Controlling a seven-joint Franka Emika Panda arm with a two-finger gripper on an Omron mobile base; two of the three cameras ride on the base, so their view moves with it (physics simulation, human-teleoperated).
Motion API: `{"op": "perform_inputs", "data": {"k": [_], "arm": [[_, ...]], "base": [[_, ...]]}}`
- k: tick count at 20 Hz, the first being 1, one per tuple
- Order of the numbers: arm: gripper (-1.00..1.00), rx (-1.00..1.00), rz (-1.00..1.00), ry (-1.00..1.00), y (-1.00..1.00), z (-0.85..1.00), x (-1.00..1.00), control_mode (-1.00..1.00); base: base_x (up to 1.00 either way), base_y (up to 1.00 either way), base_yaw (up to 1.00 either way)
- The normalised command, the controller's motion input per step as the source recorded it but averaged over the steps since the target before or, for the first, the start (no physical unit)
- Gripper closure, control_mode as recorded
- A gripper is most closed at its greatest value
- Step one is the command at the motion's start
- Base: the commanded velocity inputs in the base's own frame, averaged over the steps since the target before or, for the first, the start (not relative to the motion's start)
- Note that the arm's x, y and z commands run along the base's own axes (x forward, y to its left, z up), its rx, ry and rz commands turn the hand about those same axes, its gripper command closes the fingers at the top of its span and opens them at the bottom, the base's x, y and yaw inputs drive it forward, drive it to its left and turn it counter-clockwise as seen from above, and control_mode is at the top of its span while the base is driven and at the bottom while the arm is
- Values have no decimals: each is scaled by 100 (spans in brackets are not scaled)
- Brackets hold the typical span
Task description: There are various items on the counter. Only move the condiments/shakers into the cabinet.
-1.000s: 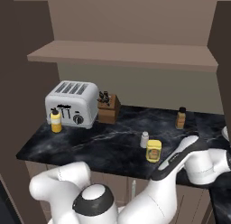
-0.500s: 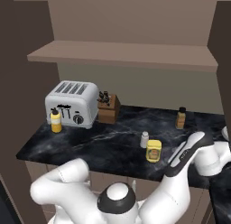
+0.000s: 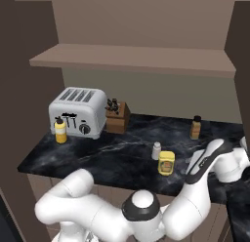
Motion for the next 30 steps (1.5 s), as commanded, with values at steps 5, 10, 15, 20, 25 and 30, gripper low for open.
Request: {"op": "perform_inputs", "data": {"k": [5, 10, 15, 20, 25, 30], "arm": [[-100, 0, 8, 0, 7, -2, 2, -100], [-100, 6, 2, 0, 5, -1, 8, -100], [-100, 19, 0, 0, 0, -26, 3, -100], [-100, 21, 0, 0, 0, -1, 0, -100], [-100, 0, 0, 6, 0, 0, 18, -100], [-100, 0, 0, 5, 0, 0, 27, -100]], "base": [[0, 0, 0], [0, 0, 0], [0, 0, 0], [0, 0, 0], [0, 0, 0], [0, 0, 0]]}}
